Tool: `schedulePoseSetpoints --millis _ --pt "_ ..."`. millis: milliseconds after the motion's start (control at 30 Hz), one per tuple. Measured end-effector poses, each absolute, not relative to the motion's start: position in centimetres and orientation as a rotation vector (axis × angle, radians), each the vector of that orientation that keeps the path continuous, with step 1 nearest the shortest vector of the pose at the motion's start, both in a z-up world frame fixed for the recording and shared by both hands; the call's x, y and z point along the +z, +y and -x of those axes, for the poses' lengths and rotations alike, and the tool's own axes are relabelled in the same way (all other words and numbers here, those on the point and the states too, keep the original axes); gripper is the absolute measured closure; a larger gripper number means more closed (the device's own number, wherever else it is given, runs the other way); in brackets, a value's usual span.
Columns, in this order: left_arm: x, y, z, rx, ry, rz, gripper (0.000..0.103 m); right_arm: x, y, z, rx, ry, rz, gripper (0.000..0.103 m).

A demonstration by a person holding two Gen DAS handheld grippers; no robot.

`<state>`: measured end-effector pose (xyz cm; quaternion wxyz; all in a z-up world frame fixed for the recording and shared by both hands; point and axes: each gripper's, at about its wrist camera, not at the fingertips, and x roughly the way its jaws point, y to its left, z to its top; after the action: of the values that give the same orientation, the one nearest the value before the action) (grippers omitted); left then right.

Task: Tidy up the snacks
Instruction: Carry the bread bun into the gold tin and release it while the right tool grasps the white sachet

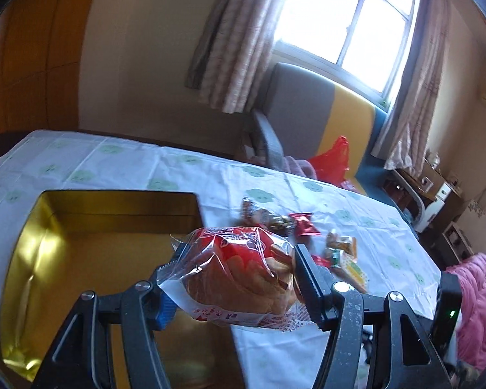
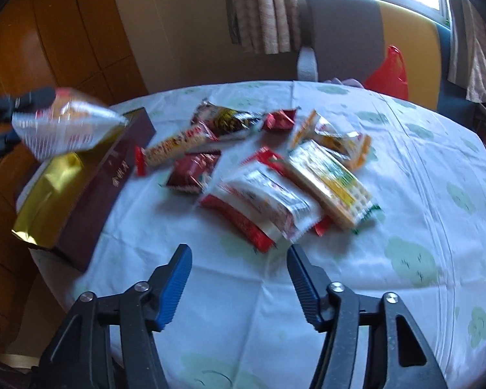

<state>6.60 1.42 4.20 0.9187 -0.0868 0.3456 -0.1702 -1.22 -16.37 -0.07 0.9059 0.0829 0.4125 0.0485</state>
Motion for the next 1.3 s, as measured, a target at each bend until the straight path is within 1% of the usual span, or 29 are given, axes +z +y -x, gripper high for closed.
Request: schedulePoseSetpoints --millis 33,100,167,300,433,500,667,800,833,900,1133,1233,1300 --pt "3.9 2.4 -6.4 -0.330 0.713 0.192 0.040 0.2 -16.1 0.7 0.124 0.850 -0.172 0.051" --pt "3.3 4.3 -6.0 -0.290 0.718 0.215 0.040 0.7 -15.2 -0.3 0.160 0.850 -0.161 0.053" --pt "2.8 5.8 -5.7 -0.261 0.725 0.235 0.040 1.2 -14.7 -1.4 0.163 0.849 -0.135 0.058" --pt "1.6 8.2 -5.3 -0.216 0.746 0.256 0.040 1.3 -15.7 -3.2 0.151 0.867 -0.111 0.058" --pt "0.5 9.2 -5.5 -0.189 0.765 0.274 0.040 -0.5 -17.2 -5.2 0.150 0.944 -0.046 0.058" --pt "0.5 9.4 -5.9 -0.185 0.768 0.280 0.039 -1.0 -17.7 -5.8 0.148 0.955 -0.025 0.058" --pt "0.3 9.3 -7.7 -0.168 0.781 0.261 0.039 -1.7 -17.9 -7.3 0.206 0.986 0.027 0.056" --pt "0.7 9.0 -9.9 -0.161 0.770 0.245 0.039 -2.1 -18.3 -8.0 0.239 0.994 0.011 0.056" --pt "0.7 8.8 -10.6 -0.158 0.771 0.245 0.039 -2.2 -18.6 -8.1 0.241 0.991 0.002 0.058" --pt "0.4 8.3 -12.0 -0.150 0.780 0.244 0.039 -2.2 -18.8 -8.0 0.240 0.990 -0.003 0.066" --pt "-1.6 5.4 -16.8 -0.130 0.809 0.211 0.038 -2.2 -18.5 -7.1 0.229 0.982 0.004 0.068" --pt "-2.5 4.5 -18.1 -0.125 0.830 0.186 0.034 -2.2 -18.6 -7.0 0.217 0.978 -0.005 0.068" --pt "-3.1 4.2 -18.4 -0.125 0.856 0.184 0.030 -2.2 -18.5 -6.9 0.210 0.977 -0.005 0.068"
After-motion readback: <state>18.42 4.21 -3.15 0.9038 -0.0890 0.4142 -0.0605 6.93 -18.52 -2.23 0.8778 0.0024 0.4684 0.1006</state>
